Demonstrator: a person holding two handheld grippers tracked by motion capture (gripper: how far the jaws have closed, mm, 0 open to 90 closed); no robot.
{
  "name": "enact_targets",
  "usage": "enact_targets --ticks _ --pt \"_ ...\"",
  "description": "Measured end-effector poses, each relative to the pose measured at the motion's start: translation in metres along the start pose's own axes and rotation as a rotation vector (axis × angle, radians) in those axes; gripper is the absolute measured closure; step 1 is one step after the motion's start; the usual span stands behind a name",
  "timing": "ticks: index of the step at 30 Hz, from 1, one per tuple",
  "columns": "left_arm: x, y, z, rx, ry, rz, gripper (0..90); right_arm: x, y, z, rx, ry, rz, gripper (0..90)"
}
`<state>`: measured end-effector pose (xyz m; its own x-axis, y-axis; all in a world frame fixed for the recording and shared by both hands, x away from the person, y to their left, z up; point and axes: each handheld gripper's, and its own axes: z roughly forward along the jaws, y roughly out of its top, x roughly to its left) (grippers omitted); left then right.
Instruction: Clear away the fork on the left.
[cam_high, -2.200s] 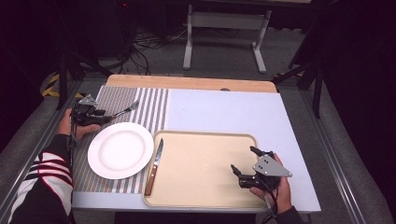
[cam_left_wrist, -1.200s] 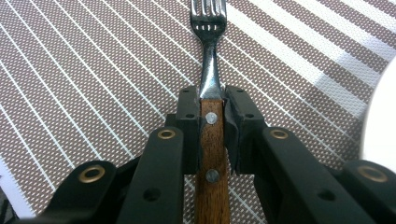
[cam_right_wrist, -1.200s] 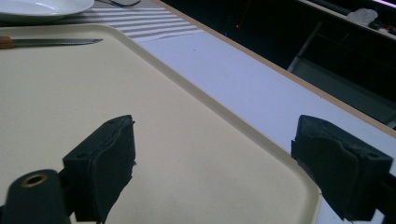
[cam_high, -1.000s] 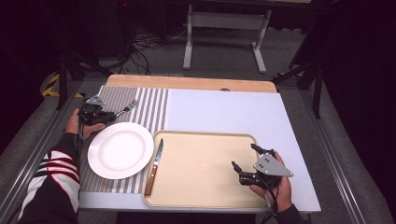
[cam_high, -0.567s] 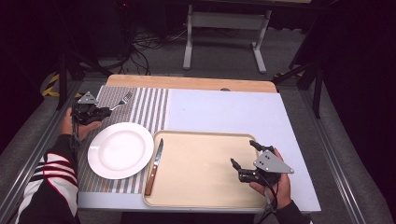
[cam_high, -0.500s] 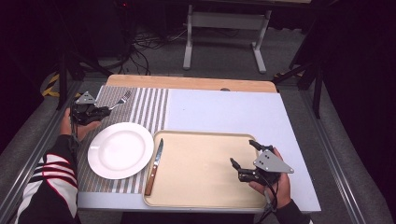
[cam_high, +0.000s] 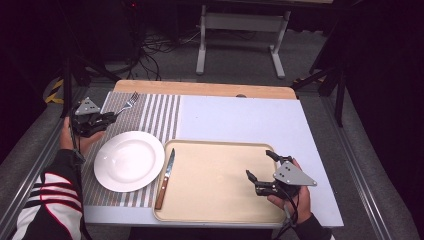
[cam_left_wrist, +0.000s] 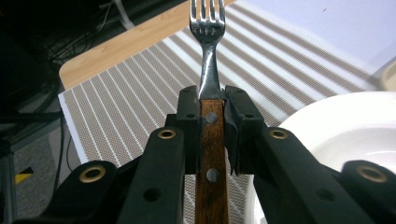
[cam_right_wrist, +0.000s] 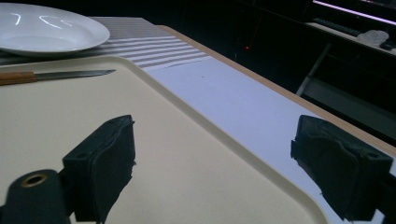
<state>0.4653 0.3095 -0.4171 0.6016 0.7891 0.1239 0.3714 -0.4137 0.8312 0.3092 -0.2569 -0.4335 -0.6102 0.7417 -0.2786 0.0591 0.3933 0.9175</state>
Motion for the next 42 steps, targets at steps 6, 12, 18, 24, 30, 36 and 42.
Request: enact_targets --ticks 6,12,18,24,30,36,42 --pt "-0.018 0.003 -0.017 -0.085 -0.011 -0.02 77.9 0.002 0.003 0.0 -0.004 -0.006 0.0 13.0" --pt "-0.042 0.005 -0.029 -0.143 -0.048 -0.003 77.9 0.011 0.004 0.002 0.014 0.0 -0.037 12.8" --pt "-0.066 0.003 -0.036 -0.189 -0.079 0.003 77.9 0.013 0.004 0.003 0.026 -0.004 -0.032 12.8" --pt "-0.095 0.003 -0.039 -0.221 -0.117 0.032 77.9 0.014 0.005 0.002 0.025 -0.007 -0.032 12.8" --pt "-0.126 0.011 -0.04 -0.238 -0.177 0.093 77.9 0.012 0.003 -0.002 0.022 -0.013 -0.026 12.8" --pt "-0.162 0.02 -0.036 -0.21 -0.245 0.17 77.9 0.007 0.001 -0.006 0.021 -0.042 -0.014 12.8" --pt "-0.19 0.022 -0.027 -0.207 -0.3 0.225 77.9 0.001 -0.002 -0.01 0.02 -0.076 0.004 13.0"
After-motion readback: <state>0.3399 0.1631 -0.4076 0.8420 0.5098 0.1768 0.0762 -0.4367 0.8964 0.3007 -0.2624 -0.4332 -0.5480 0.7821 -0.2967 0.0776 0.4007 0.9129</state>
